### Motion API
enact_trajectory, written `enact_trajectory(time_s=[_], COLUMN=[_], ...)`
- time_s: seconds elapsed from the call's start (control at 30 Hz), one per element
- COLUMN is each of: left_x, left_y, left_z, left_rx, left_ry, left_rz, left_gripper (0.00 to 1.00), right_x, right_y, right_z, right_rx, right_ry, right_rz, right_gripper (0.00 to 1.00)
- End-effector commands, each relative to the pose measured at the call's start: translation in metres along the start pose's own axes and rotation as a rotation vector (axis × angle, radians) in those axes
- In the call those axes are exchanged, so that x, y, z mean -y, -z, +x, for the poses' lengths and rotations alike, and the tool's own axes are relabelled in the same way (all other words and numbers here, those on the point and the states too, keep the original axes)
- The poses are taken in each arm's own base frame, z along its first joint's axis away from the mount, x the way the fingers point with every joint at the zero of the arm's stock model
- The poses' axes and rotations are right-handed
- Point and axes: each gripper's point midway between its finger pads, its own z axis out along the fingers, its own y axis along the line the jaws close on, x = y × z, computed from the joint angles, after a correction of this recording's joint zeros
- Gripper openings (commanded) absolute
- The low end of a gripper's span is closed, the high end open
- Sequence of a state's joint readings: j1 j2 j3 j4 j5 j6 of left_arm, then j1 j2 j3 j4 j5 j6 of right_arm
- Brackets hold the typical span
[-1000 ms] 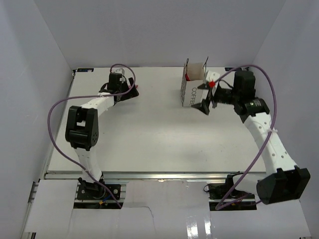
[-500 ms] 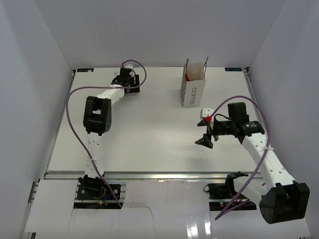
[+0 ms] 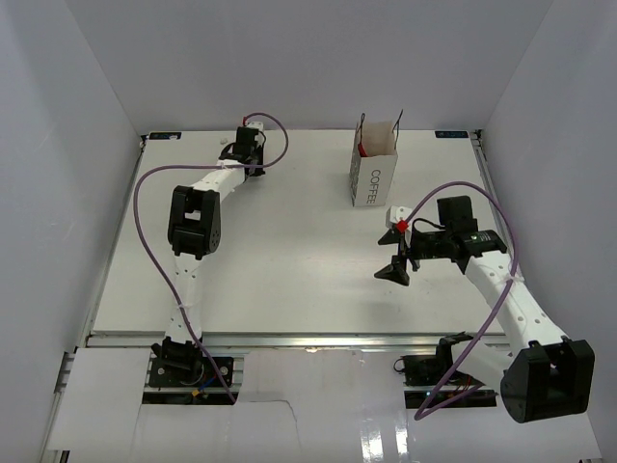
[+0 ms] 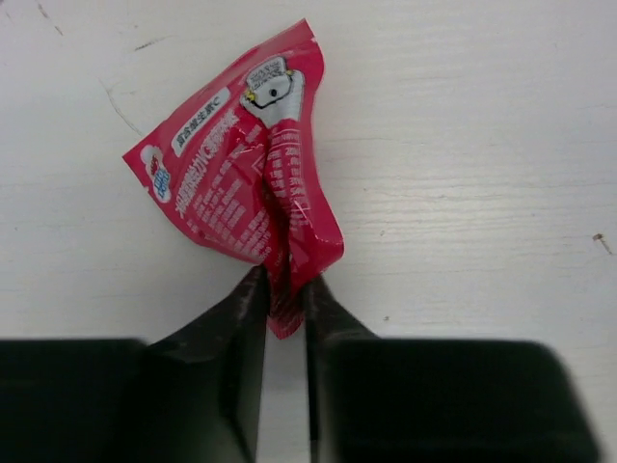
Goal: Place the snacks into the paper bag
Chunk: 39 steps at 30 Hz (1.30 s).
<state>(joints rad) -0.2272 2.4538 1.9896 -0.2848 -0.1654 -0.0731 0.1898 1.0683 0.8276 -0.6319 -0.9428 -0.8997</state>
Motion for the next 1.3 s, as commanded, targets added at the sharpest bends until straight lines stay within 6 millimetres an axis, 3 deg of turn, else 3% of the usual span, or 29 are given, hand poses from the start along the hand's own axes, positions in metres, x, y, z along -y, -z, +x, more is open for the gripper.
enact_trajectory(time_s=[0.0, 0.03, 0.1, 0.13, 0.17, 0.2, 0.23, 0.27, 0.3, 0.37, 0.4, 0.43, 0.47, 0.5, 0.53, 0.6, 0.63, 0.67, 0.7, 0.73, 0.8, 0.83, 0.87, 0.9, 0.93, 1.0, 1.13, 1.27], left_x=[0.004, 0.006, 0.014, 0.018, 0.022, 0.034, 0.042, 0.048, 0.054, 0.081, 0.09, 0.107, 0.115, 0.12, 0.13, 0.135, 0.136, 0.137, 0.139, 0.137, 0.143, 0.143, 0.145, 0.149, 0.149, 0.152, 0.152, 0.15], left_y=[0.006, 0.011, 0.018, 0.023, 0.036, 0.042, 0.05, 0.071, 0.077, 0.106, 0.129, 0.15, 0.166, 0.188, 0.212, 0.237, 0.258, 0.274, 0.285, 0.301, 0.322, 0.335, 0.341, 0.349, 0.357, 0.366, 0.382, 0.393], left_z=[0.015, 0.008, 0.011, 0.011, -0.007, 0.01, 0.001, -0.013, 0.015, 0.02, 0.012, 0.05, 0.055, 0.078, 0.089, 0.109, 0.126, 0.133, 0.141, 0.15, 0.16, 0.166, 0.169, 0.174, 0.177, 0.182, 0.19, 0.194], left_rx=[-0.058, -0.039, -0.043, -0.04, 0.011, -0.019, 0.027, 0.072, 0.027, 0.043, 0.079, -0.005, 0.002, -0.049, -0.08, -0.126, -0.15, -0.166, -0.176, -0.185, -0.2, -0.2, -0.199, -0.208, -0.201, -0.202, -0.196, -0.182], left_ry=[-0.034, -0.033, -0.034, -0.027, -0.016, -0.01, 0.015, 0.024, 0.036, 0.066, 0.069, 0.082, 0.084, 0.114, 0.113, 0.117, 0.115, 0.111, 0.099, 0.096, 0.083, 0.074, 0.065, 0.057, 0.049, 0.038, 0.035, 0.033], left_rz=[0.037, 0.052, 0.107, 0.129, 0.16, 0.237, 0.28, 0.33, 0.377, 0.565, 0.642, 0.784, 0.858, 0.916, 1.02, 1.082, 1.108, 1.15, 1.169, 1.182, 1.224, 1.24, 1.247, 1.26, 1.264, 1.271, 1.282, 1.289], left_gripper=[0.19, 0.1, 0.0, 0.0, 0.0, 0.0, 0.0, 0.0, 0.0, 0.0, 0.0, 0.0, 0.0, 0.0, 0.0, 0.0, 0.0, 0.0, 0.0, 0.0, 0.0, 0.0, 0.0, 0.0, 0.0, 0.0, 0.0, 0.0], right_x=[0.006, 0.007, 0.006, 0.007, 0.007, 0.007, 0.008, 0.009, 0.009, 0.012, 0.012, 0.011, 0.003, -0.008, -0.016, -0.025, -0.028, -0.028, -0.012, -0.013, 0.01, 0.01, 0.015, 0.008, 0.012, 0.004, -0.001, -0.01], right_y=[-0.001, -0.001, -0.002, -0.003, -0.004, -0.004, -0.006, -0.007, -0.008, -0.015, -0.017, -0.021, -0.029, -0.032, -0.04, -0.047, -0.055, -0.06, -0.068, -0.081, -0.097, -0.111, -0.118, -0.133, -0.139, -0.156, -0.169, -0.17], right_z=[-0.014, -0.014, -0.013, -0.013, -0.012, -0.012, -0.013, -0.013, -0.014, -0.018, -0.021, -0.023, -0.025, -0.024, -0.024, -0.019, -0.015, -0.013, -0.016, -0.017, -0.032, -0.037, -0.041, -0.031, -0.048, -0.044, -0.046, -0.048], right_rx=[0.048, 0.052, 0.052, 0.055, 0.056, 0.058, 0.066, 0.07, 0.076, 0.089, 0.09, 0.093, 0.091, 0.085, 0.096, 0.095, 0.096, 0.093, 0.065, 0.061, 0.053, 0.057, 0.046, 0.03, 0.041, 0.028, -0.001, 0.004], right_ry=[0.017, 0.017, 0.007, 0.007, 0.004, -0.008, -0.008, -0.013, -0.037, -0.053, -0.056, -0.024, 0.028, 0.077, 0.283, 0.473, 0.658, 0.739, 0.851, 0.902, 1.032, 1.067, 1.094, 1.074, 1.104, 1.11, 1.126, 1.105], right_rz=[-0.005, -0.008, -0.013, -0.014, -0.016, -0.019, -0.022, -0.025, -0.029, -0.042, -0.053, -0.07, -0.119, -0.168, -0.216, -0.258, -0.282, -0.291, -0.24, -0.244, -0.156, -0.171, -0.168, -0.238, -0.245, -0.316, -0.317, -0.328], right_gripper=[0.92, 0.92, 0.92, 0.92, 0.92, 0.92, 0.92, 0.92, 0.91, 0.9, 0.89, 0.9, 0.9, 0.91, 0.92, 0.97, 0.99, 0.94, 0.92, 0.92, 0.92, 0.92, 0.93, 0.94, 0.95, 1.0, 0.95, 0.92])
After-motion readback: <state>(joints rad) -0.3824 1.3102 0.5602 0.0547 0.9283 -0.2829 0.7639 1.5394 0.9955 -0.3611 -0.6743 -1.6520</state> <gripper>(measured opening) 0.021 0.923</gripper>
